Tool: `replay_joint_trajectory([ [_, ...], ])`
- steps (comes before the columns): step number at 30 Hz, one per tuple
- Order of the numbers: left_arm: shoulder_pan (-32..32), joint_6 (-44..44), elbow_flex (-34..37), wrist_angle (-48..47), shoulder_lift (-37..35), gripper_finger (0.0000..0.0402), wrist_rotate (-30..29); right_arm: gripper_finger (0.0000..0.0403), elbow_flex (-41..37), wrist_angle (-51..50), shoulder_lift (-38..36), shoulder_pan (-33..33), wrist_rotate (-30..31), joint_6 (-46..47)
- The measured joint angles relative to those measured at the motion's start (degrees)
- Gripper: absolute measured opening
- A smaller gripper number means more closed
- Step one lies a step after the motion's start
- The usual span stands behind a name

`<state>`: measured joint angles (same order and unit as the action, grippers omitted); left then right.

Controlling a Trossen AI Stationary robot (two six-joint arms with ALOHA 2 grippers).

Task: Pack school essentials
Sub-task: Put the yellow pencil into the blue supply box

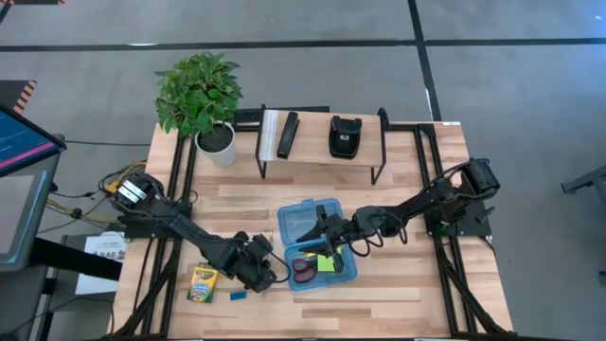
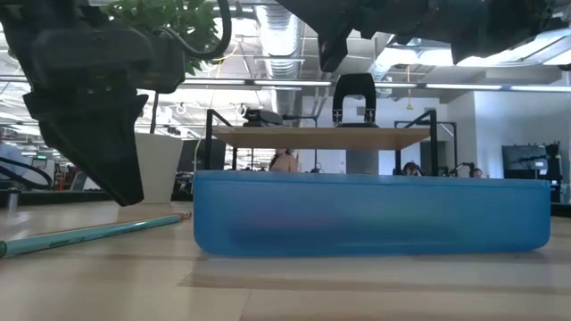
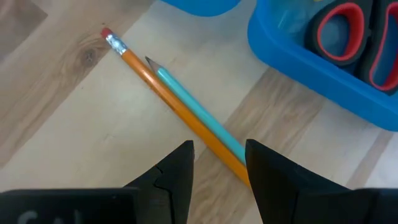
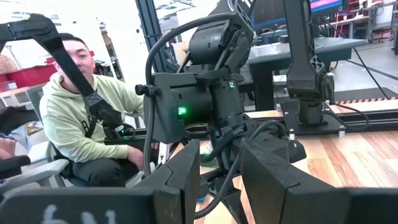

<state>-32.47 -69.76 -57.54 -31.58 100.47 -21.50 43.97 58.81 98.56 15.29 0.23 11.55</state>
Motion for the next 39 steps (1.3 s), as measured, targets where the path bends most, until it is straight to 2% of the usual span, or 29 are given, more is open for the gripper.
replay_joint_trajectory([
  [7,-0.6,-0.8,0.0,-0.3,0.0,0.013,-2.1,0.0134,0.0,0.0,0.0,0.0,0.0,0.0],
  [17,-0.6,-2.5,0.0,-0.5,0.5,0.013,-1.8,0.0134,0.0,0.0,0.0,0.0,0.0,0.0],
  [33,-1.0,-7.0,-0.2,-4.2,3.7,0.013,1.7,0.0132,0.2,-1.2,0.0,0.1,0.0,0.0],
  [39,-0.8,-7.4,0.1,-4.3,4.3,0.01,3.2,0.0133,0.2,-1.3,0.0,0.1,0.0,0.0],
])
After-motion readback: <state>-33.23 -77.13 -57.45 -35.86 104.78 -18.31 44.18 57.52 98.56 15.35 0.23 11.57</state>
